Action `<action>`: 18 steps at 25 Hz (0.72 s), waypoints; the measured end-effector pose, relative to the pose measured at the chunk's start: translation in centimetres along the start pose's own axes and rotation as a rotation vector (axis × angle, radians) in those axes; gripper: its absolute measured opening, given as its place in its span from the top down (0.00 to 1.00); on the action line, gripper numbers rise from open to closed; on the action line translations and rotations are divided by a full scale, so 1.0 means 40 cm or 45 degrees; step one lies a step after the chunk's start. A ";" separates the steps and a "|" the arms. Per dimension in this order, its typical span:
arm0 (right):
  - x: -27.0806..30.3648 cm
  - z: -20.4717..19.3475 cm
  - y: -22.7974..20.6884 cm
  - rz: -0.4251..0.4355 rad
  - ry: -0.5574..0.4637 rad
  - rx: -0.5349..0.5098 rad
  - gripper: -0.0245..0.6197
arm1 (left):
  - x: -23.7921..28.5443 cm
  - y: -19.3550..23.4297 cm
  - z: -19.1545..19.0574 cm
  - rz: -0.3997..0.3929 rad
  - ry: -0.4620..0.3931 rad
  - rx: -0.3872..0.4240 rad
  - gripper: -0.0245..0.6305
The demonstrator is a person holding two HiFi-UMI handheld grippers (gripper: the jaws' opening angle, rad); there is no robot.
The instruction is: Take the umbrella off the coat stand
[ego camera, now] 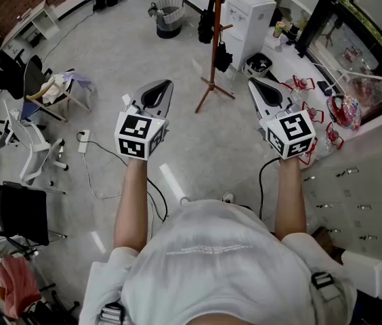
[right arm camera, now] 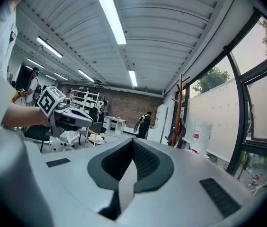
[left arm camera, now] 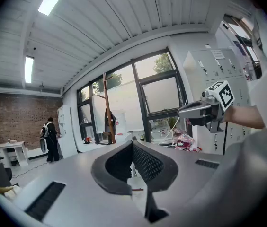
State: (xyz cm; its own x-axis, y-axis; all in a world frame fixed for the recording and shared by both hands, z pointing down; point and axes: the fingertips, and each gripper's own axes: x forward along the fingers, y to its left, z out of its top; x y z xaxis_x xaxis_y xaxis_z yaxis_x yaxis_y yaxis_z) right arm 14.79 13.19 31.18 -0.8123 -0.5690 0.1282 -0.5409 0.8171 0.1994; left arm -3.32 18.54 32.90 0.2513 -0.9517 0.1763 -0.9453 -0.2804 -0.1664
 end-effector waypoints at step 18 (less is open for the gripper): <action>0.089 -0.005 0.137 -0.002 0.013 0.108 0.93 | -0.119 0.127 -0.122 -0.031 -0.008 -0.078 0.94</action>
State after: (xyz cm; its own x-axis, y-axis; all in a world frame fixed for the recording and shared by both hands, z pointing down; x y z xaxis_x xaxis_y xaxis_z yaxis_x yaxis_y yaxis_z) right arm 8.97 15.64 32.92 -0.8092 -0.5710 0.1380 -0.5593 0.8207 0.1163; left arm -10.33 22.27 35.96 0.2756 -0.9455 0.1733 -0.9498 -0.2957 -0.1026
